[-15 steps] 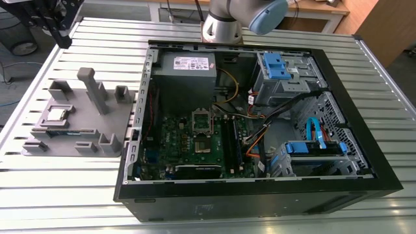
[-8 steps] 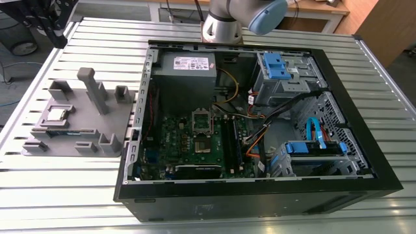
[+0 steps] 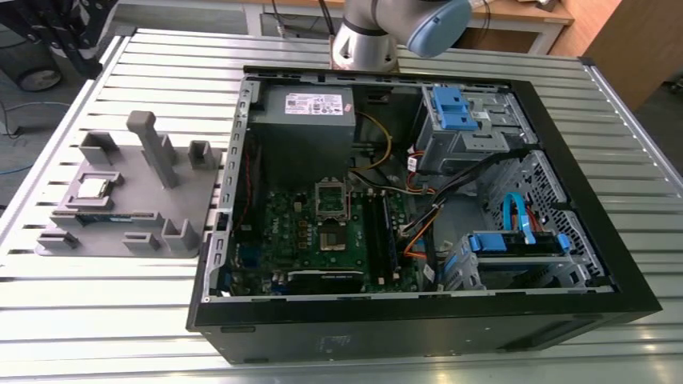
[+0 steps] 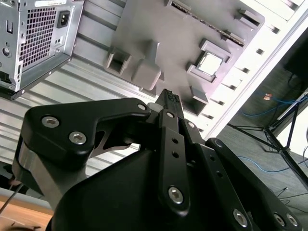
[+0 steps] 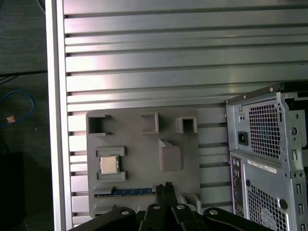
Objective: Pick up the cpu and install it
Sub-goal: 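Reach for the cpu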
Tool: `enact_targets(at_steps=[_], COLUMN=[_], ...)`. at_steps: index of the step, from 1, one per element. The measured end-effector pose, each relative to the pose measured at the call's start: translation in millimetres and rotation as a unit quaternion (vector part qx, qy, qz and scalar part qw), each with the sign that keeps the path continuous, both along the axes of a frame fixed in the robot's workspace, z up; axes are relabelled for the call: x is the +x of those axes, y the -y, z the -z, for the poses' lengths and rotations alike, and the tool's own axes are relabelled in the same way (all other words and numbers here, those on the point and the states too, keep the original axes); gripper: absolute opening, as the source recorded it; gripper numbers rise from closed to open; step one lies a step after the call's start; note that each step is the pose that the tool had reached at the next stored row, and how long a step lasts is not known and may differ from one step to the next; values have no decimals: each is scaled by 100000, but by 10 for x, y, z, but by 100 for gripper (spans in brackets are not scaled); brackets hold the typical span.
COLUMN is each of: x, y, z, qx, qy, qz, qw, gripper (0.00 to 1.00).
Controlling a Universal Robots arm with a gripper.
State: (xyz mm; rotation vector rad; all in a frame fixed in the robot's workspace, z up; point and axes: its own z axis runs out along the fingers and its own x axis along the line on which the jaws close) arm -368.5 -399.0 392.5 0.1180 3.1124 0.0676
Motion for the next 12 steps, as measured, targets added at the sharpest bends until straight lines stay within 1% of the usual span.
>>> enact_targets(at_steps=[6, 12], x=[-65, -112], y=[0, 0], z=[0, 0], qx=[-2, -2], qy=[-2, -4], qz=[2, 0], qw=[100000, 100000], gripper=[11, 11])
